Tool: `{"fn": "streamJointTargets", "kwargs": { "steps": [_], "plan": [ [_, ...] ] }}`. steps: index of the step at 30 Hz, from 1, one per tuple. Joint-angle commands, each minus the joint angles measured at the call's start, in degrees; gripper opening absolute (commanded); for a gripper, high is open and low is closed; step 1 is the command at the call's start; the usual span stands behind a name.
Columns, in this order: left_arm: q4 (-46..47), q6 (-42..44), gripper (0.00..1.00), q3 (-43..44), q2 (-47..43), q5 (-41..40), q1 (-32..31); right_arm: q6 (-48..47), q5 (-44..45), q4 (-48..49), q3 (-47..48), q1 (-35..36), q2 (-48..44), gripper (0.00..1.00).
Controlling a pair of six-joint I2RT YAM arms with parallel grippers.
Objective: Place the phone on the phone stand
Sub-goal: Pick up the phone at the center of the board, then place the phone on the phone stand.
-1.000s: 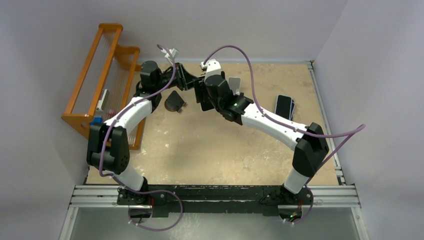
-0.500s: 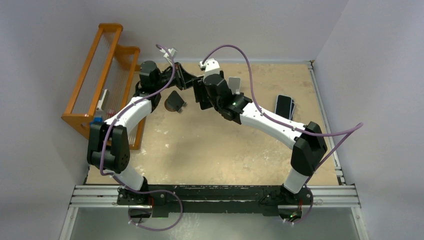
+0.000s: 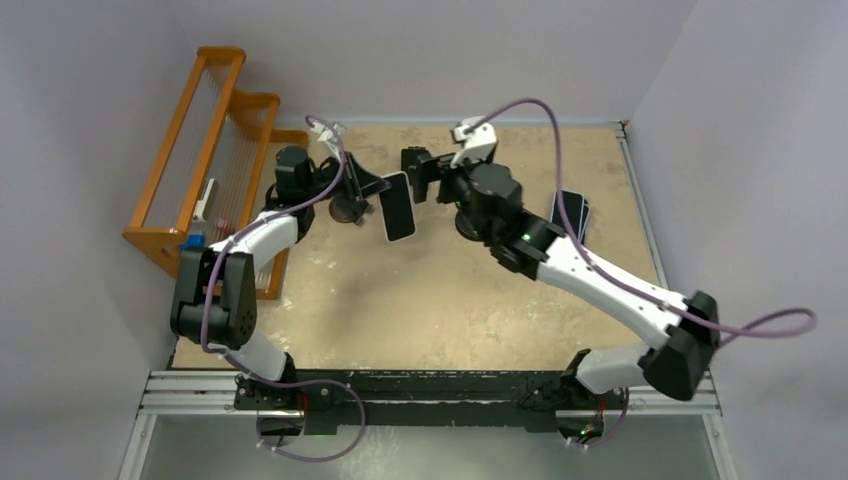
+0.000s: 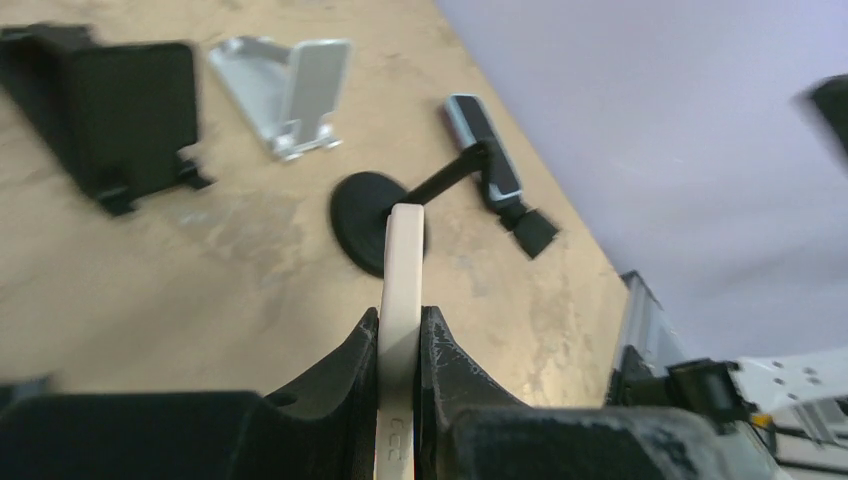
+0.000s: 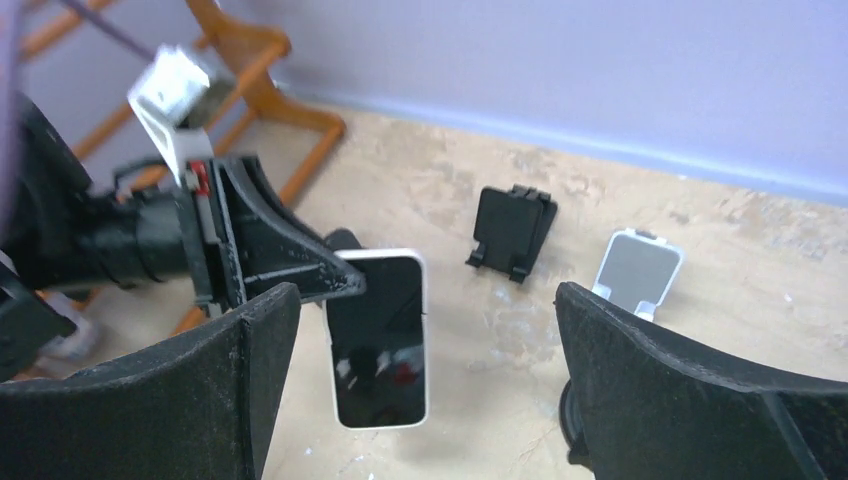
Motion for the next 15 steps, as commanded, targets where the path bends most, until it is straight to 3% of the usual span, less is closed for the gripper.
{"fn": "streamJointTargets", "kwargs": {
  "steps": [1, 9, 15],
  "plan": [
    [10.51, 3.35, 0.0, -6.56, -7.03, -9.42, 2.61, -1.07, 2.42, 9.37, -6.12, 0.18, -9.46, 0.99],
    [30.84, 10.08, 0.0, -22.47, -17.47, -30.8, 2.97, -1.69, 2.95, 9.97, -10.37, 0.15, -11.08, 0.99],
    [36.28, 16.31, 0.0, -25.61, -20.81, -34.38, 3.42, -1.64, 1.36, 11.27, -11.41, 0.14, -10.05, 0.99]
  ]
}}
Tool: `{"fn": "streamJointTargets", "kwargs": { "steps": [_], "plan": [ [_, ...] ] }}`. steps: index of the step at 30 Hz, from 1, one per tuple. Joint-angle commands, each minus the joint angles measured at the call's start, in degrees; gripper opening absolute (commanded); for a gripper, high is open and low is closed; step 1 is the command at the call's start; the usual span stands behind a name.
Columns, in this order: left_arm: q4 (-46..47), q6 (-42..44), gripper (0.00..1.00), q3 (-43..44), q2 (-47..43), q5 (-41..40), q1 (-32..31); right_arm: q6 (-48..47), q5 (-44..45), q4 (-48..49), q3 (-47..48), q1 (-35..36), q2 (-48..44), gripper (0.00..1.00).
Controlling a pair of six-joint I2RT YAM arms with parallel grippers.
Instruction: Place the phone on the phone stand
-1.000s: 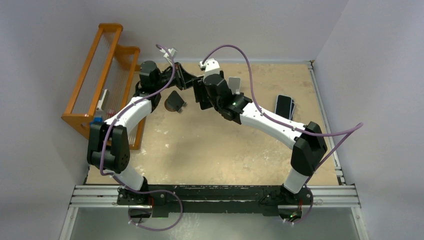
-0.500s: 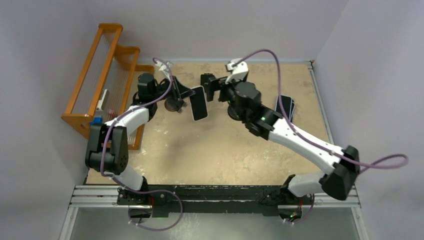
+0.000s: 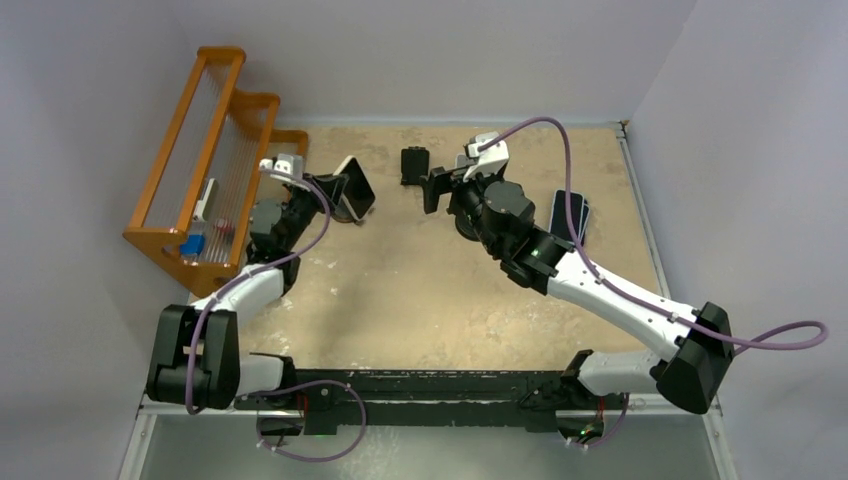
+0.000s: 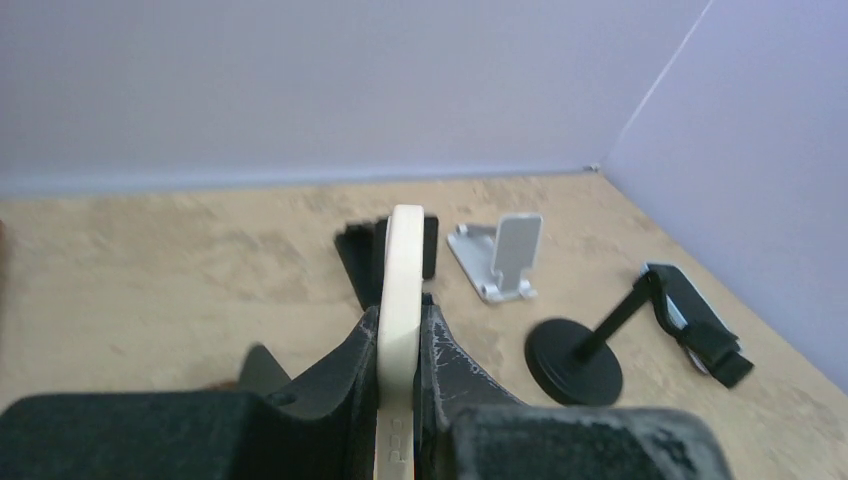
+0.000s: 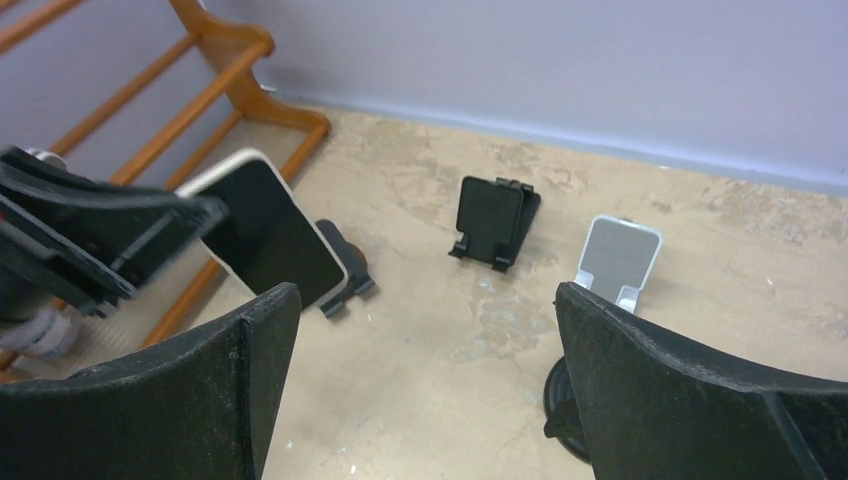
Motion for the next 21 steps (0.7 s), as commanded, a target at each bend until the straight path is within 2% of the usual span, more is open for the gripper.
{"fn": "streamJointTargets", "kwargs": {
  "steps": [1, 4, 11, 15, 21],
  "plan": [
    [13.97, 5.97, 0.0, -0.23, -2.49, -5.23, 0.94, -1.08, -0.1, 3.67, -0.17, 0.15, -0.13, 0.99],
    [19.39, 5.06, 0.0, -2.12, -0.32, -4.61, 3.14, -1.25, -0.44, 3.86, -0.17, 0.16, 0.57, 0.99],
    [33.22, -3.74, 0.0, -3.83, 8.53, 2.48, 8.83, -1.82, -0.91, 4.48, -0.17, 0.1, 2.05, 0.99],
    [36.54, -7.26, 0.0, -1.28, 13.77, 8.54, 10.67, -1.79, -1.41, 4.57, -0.09, 0.06, 2.99, 0.99],
    [41.98, -12.56, 0.0, 0.82, 20.37, 12.72, 12.78, -2.28, -1.41, 4.98, -0.34, -0.01, 3.61, 0.99]
  ]
}}
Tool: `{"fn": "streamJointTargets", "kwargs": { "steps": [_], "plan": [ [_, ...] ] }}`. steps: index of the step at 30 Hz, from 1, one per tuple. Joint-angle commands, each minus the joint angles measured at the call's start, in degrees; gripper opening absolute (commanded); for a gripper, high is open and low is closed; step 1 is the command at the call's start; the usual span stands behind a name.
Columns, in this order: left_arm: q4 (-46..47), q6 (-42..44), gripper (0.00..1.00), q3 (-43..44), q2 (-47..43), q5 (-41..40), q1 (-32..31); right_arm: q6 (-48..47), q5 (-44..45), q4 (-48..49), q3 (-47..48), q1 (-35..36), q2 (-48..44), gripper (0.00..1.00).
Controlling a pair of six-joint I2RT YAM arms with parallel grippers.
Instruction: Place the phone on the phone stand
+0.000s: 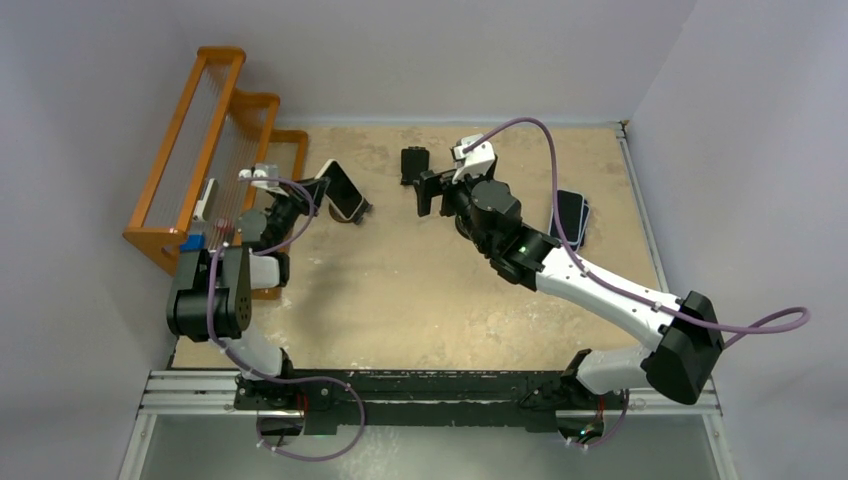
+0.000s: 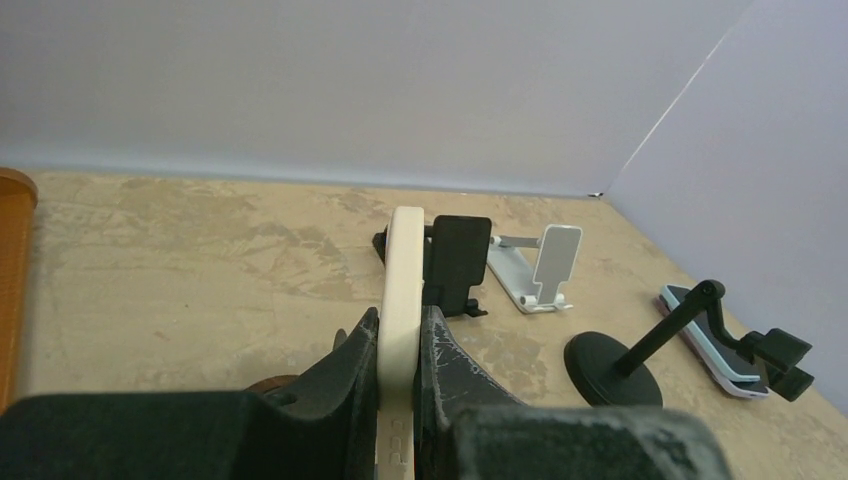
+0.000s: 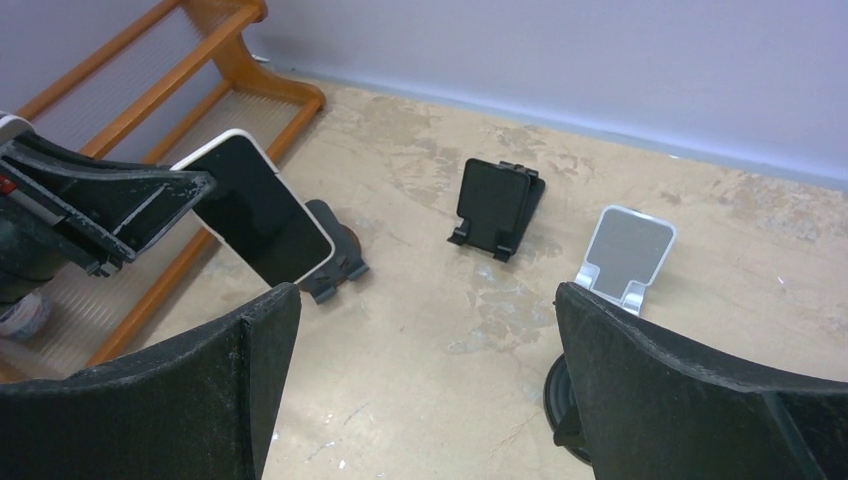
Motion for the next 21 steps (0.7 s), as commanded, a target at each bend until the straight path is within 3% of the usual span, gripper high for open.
{"fn": "streamJointTargets", "kwargs": {
  "steps": [1, 7, 21],
  "plan": [
    [14.52, -6.4, 0.0, 4.17, 3.12, 5.21, 1.75, -1.33, -0.64, 3.71, -0.02, -0.09, -0.41, 0.99],
    [19.57, -10.57, 0.0, 6.53, 9.56, 7.32, 2.65, -1.57, -0.88, 3.84, 0.01, -0.71, 0.42, 0.99],
    [19.08, -9.62, 0.0, 9.22, 15.43, 8.84, 2.65, -1.59, -2.27, 4.58, -0.35, -2.12, 1.7, 0.99]
  ]
}}
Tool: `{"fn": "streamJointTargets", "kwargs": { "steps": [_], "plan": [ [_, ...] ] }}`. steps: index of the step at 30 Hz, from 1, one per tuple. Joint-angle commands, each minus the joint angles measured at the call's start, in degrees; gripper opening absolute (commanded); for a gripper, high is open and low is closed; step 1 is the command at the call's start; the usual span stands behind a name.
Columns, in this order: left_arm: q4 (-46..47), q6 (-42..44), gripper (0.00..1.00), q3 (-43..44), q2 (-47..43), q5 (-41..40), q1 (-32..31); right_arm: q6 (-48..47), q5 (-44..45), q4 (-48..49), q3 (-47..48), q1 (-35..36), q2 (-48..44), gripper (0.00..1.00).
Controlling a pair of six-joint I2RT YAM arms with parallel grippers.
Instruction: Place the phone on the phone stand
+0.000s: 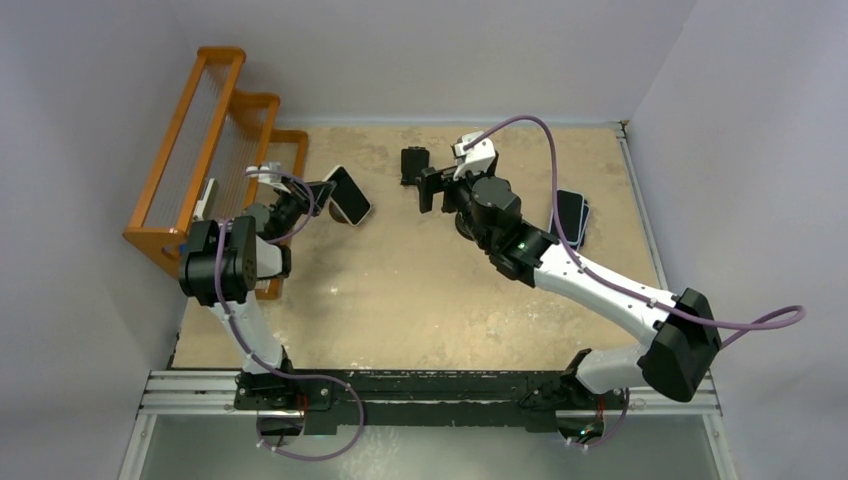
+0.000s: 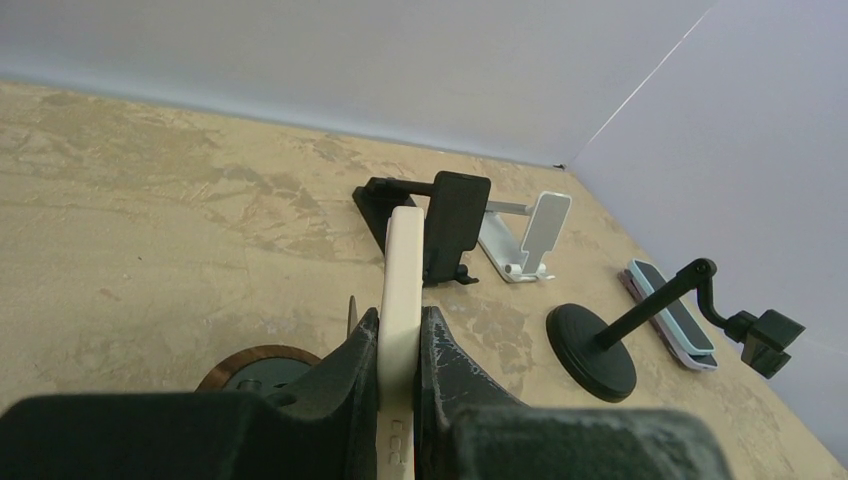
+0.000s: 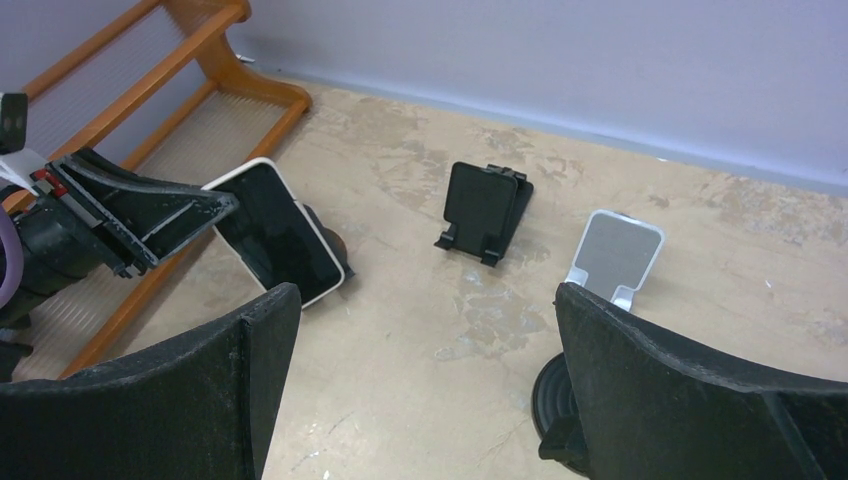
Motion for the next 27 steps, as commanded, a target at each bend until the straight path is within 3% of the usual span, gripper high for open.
{"fn": "streamJointTargets", "kwargs": {
  "steps": [1, 13, 27],
  "plan": [
    [12.17, -0.93, 0.0, 3.01, 0.35, 0.98, 0.44, -0.74, -1.25, 3.74, -0.35, -0.52, 0.65, 0.99],
    [13.83, -3.04, 0.0, 5.88, 2.61, 1.23, 0.44, -0.52, -1.84, 3.44, -0.47, -1.31, 1.08, 0.99],
    [15.19, -1.62, 0.0, 3.35, 3.9, -1.23, -0.57, 0.05, -1.77, 4.59, -2.01, -1.84, 0.18, 0.99]
  ]
}}
